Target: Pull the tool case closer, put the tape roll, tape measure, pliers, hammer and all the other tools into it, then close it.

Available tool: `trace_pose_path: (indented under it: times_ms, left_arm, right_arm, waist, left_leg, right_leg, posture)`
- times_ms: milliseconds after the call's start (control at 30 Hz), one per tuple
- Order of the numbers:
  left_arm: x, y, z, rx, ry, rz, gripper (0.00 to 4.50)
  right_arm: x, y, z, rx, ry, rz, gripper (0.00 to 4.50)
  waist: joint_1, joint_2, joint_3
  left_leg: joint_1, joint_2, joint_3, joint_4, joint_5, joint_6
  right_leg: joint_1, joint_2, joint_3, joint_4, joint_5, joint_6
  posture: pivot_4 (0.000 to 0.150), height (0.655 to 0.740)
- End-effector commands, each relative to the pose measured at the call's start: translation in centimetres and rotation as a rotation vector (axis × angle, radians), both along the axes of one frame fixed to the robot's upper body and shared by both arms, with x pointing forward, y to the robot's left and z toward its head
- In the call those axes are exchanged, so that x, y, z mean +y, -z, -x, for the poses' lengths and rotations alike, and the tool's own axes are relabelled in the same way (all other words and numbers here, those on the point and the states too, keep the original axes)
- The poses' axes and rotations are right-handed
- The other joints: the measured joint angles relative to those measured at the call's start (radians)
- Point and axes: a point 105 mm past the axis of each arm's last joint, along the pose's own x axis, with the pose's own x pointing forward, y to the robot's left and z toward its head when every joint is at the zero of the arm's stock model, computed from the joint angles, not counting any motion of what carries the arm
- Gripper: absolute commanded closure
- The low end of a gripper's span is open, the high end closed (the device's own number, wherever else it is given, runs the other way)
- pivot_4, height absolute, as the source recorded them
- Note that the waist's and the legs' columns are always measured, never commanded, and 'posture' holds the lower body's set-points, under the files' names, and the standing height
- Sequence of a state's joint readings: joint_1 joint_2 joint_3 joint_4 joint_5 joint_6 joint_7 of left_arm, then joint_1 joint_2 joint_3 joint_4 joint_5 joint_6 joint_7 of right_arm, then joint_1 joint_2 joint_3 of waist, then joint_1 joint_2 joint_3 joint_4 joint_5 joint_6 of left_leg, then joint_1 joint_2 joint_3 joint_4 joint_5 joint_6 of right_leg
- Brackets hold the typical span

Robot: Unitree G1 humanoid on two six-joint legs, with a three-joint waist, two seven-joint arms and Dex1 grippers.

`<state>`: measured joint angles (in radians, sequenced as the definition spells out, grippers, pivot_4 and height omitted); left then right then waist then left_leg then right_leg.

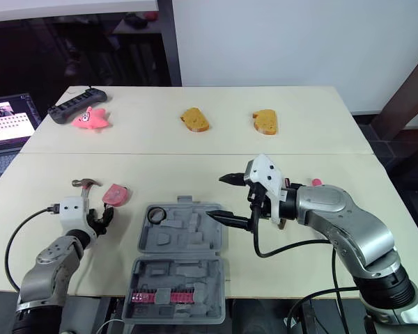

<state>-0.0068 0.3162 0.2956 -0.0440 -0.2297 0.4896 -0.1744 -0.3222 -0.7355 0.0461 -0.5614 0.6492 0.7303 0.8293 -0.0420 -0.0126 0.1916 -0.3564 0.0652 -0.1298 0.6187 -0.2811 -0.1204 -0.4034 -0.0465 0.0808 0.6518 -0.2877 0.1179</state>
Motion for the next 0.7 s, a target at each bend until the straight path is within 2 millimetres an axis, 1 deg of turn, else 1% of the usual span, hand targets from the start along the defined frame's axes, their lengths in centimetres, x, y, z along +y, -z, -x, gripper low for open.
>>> trace_pose_path:
  times_ms: [33,67,100,133,167,200,467,700]
  left_arm:
    - [0.7,0.8,0.0,0.033,-0.019,-0.003,2.37]
    - [0.5,0.9,-0.1,0.032,-0.007,0.002,2.96]
    - [0.3,0.9,-0.2,0.032,0.003,0.006,3.41]
    - [0.0,1.0,-0.3,0.032,0.016,0.01,4.06]
    - [-0.2,1.0,-0.3,0.033,0.025,0.012,4.41]
    - [-0.3,1.1,-0.3,0.034,0.029,0.013,4.47]
    - [-1.0,1.3,0.5,0.041,0.046,0.028,4.47]
    - [-2.4,1.2,3.2,0.047,0.129,0.008,4.47]
  right_arm:
    - [0.2,-0.8,0.0,-0.038,-0.004,-0.006,0.0]
    - [0.2,-0.8,0.0,-0.038,-0.004,-0.007,0.0]
    - [0.2,-0.8,0.0,-0.039,-0.003,-0.007,0.0]
    - [0.2,-0.8,0.1,-0.04,-0.002,-0.008,0.0]
    - [0.2,-0.9,0.1,-0.041,-0.001,-0.009,0.0]
    - [0.2,-0.9,0.0,-0.041,-0.001,-0.01,0.0]
    - [0.1,-0.9,0.1,-0.039,0.006,-0.013,0.0]
    - [-0.1,-0.5,0.1,-0.033,0.02,-0.011,0.0]
  waist:
    - [0.001,0.0,0.0]
    - [0.002,0.0,0.0]
    - [0.003,0.0,0.0]
    - [0.003,0.0,0.0]
    - [0.003,0.0,0.0]
    - [0.003,0.0,0.0]
    - [0.003,0.0,0.0]
    - [0.0,0.0,0.0]
  left_leg:
    - [0.0,0.0,0.0,0.0,0.0,0.0]
    - [0.0,0.0,0.0,0.0,0.0,0.0]
    - [0.0,0.0,0.0,0.0,0.0,0.0]
    - [0.0,0.0,0.0,0.0,0.0,0.0]
    - [0.0,0.0,0.0,0.0,0.0,0.0]
    - [-0.001,0.0,0.0,0.0,0.0,0.0]
    - [-0.001,0.0,0.0,0.0,0.0,0.0]
    - [-0.001,0.0,0.0,-0.003,0.0,0.0]
  right_leg:
    - [0.0,0.0,0.0,0.0,0.0,0.0]
    - [0.0,0.0,0.0,0.0,0.0,0.0]
    - [0.0,0.0,0.0,0.0,0.0,0.0]
    - [0.0,0.0,0.0,0.0,0.0,0.0]
    - [0.0,0.0,0.0,0.0,0.0,0.0]
    - [0.0,0.0,0.0,-0.001,0.0,0.0]
    - [0.0,0.0,0.0,-0.001,0.0,0.0]
    - [0.0,-0.001,0.0,-0.003,0.0,0.0]
  posture:
    - [0.15,0.74]
    - [0.15,0.74]
    - [0.15,0.74]
    - [0.15,0.74]
    - [0.15,0.74]
    - [0.15,0.74]
    - [0.15,0.74]
    - [0.15,0.74]
